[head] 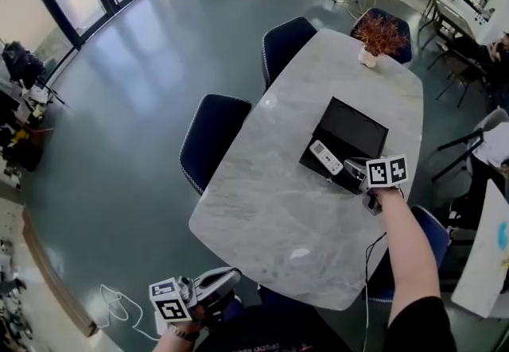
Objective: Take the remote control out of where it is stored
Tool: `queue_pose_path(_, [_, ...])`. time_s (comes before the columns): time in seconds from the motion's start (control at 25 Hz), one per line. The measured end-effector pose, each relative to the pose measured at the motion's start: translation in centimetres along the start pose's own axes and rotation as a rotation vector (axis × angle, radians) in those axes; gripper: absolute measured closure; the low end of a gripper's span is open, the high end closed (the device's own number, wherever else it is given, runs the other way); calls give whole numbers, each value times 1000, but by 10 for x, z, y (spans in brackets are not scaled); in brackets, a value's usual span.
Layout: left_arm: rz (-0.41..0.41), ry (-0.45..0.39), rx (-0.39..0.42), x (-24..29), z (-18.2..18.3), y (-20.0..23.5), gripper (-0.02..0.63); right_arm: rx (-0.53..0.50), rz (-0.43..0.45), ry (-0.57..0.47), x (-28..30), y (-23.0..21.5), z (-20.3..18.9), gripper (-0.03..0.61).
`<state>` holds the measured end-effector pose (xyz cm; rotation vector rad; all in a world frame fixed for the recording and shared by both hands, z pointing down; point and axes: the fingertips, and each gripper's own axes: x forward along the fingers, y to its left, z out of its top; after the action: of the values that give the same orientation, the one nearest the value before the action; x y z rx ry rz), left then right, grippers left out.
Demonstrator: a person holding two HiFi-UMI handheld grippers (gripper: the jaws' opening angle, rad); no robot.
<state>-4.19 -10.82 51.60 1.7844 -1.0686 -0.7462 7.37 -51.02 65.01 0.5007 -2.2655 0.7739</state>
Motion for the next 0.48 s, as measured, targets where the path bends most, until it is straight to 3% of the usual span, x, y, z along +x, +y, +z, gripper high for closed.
queue_pose_path(0.48, [63,-32,-17,-9,-5,7,607,-39,-36,232,56,-29,-17,446])
